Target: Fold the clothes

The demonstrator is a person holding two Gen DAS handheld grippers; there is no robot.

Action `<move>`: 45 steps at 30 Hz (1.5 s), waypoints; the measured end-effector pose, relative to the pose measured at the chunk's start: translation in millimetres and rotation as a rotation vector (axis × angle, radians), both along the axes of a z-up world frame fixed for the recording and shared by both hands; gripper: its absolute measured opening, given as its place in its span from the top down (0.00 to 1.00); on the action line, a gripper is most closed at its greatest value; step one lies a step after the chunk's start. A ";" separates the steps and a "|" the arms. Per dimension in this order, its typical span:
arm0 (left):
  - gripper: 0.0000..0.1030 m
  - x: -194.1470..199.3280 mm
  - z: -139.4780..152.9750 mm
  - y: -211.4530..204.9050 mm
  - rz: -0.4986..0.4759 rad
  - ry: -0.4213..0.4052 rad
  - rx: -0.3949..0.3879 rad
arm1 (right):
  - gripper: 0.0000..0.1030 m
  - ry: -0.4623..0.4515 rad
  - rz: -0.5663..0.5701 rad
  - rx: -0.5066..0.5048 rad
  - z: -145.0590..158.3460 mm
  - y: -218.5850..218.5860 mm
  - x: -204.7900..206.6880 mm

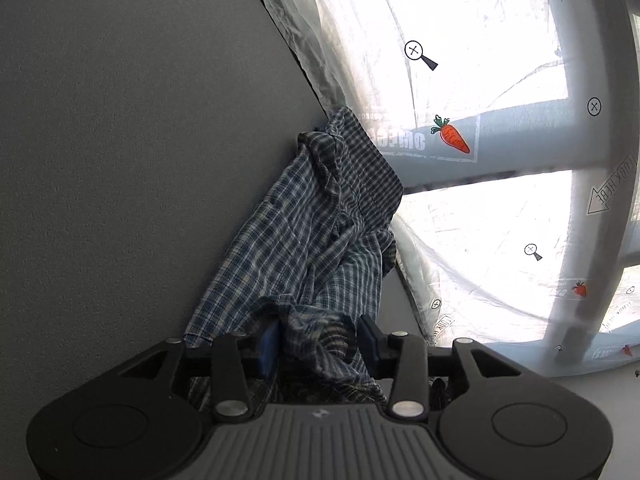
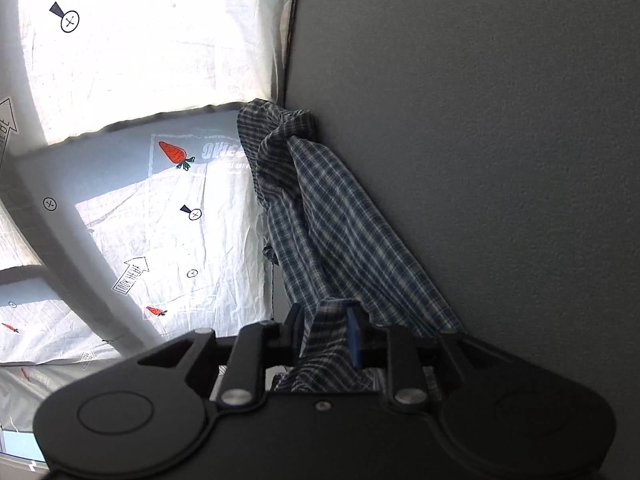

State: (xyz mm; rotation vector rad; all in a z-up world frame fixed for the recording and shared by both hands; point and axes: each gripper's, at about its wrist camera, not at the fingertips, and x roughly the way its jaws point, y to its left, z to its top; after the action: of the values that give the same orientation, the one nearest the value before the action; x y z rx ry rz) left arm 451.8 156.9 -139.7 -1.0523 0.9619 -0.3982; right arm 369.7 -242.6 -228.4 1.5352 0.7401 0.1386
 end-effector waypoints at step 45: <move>0.27 -102.4 27.9 -17.4 -0.030 0.018 0.481 | 0.51 0.110 0.046 -0.642 74.7 72.7 -117.2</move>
State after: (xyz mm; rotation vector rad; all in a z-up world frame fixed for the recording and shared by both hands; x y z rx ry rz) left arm 349.4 139.5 -111.8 -0.6052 1.0255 -0.1662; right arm 252.5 -169.9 -153.7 0.9186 0.8096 -0.1423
